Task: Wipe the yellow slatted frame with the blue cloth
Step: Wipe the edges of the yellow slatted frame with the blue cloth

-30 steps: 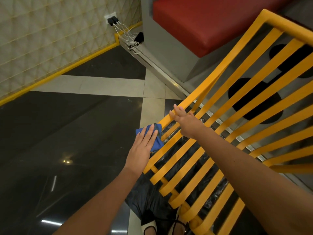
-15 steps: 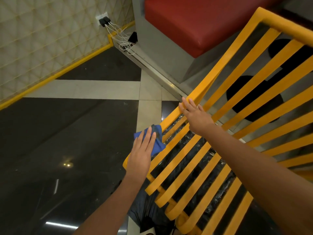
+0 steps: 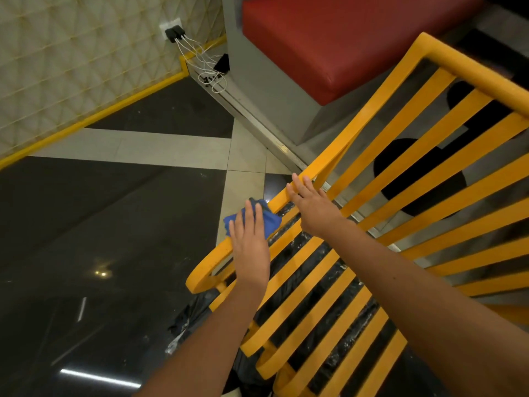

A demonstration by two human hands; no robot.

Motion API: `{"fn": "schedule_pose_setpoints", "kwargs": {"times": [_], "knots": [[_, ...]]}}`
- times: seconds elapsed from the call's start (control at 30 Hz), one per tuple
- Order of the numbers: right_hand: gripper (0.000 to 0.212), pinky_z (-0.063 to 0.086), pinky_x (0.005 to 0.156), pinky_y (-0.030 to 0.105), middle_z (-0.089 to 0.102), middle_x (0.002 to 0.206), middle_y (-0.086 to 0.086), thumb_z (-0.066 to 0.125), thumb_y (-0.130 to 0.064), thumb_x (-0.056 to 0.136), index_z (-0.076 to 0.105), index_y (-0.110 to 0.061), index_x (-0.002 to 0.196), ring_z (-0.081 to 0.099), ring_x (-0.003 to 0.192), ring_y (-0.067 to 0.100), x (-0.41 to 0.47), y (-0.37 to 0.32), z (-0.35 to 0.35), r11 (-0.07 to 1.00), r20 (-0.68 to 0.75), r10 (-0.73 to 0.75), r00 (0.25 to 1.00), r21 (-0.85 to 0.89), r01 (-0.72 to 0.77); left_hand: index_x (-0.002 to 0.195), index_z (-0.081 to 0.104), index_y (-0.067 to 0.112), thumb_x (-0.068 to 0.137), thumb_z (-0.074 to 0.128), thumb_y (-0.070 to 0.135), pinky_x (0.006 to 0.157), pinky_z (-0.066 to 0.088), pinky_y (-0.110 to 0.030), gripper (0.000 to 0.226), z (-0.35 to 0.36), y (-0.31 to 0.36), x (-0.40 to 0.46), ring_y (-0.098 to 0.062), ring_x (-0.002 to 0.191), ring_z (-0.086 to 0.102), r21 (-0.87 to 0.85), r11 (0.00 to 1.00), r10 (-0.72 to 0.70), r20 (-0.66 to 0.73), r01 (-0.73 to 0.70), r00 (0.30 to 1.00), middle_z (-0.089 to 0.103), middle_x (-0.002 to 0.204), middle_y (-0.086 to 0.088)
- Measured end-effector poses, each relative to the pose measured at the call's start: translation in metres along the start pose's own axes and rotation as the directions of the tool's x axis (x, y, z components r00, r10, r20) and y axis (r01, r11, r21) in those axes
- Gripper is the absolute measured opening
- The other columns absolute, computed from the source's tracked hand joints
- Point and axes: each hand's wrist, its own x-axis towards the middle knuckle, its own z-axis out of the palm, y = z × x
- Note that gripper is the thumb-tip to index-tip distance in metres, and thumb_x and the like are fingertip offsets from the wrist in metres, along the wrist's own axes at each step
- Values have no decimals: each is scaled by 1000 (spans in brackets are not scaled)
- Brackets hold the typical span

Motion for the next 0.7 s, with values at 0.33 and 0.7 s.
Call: {"fn": "schedule_pose_setpoints", "kwargs": {"times": [0.33,0.7], "knots": [[88,8,118,49,-20,157,6,54,3,86,-4,-15,151,-15,145,27,-2,24,-4,996,32,-60,998,-57,61,142,25,10,60,80,1,103,36,-46,100,3,-41,-3,-33,127,44,146,968,196,66,-204,978,36,146,-14],[85,7,117,48,-18,158,2,53,-3,89,-4,-14,150,-14,145,26,-10,38,-1,999,35,-38,999,-36,39,148,-4,17,88,50,0,116,4,-40,83,8,14,47,-26,143,6,141,949,262,143,-282,954,-4,157,-6]]}}
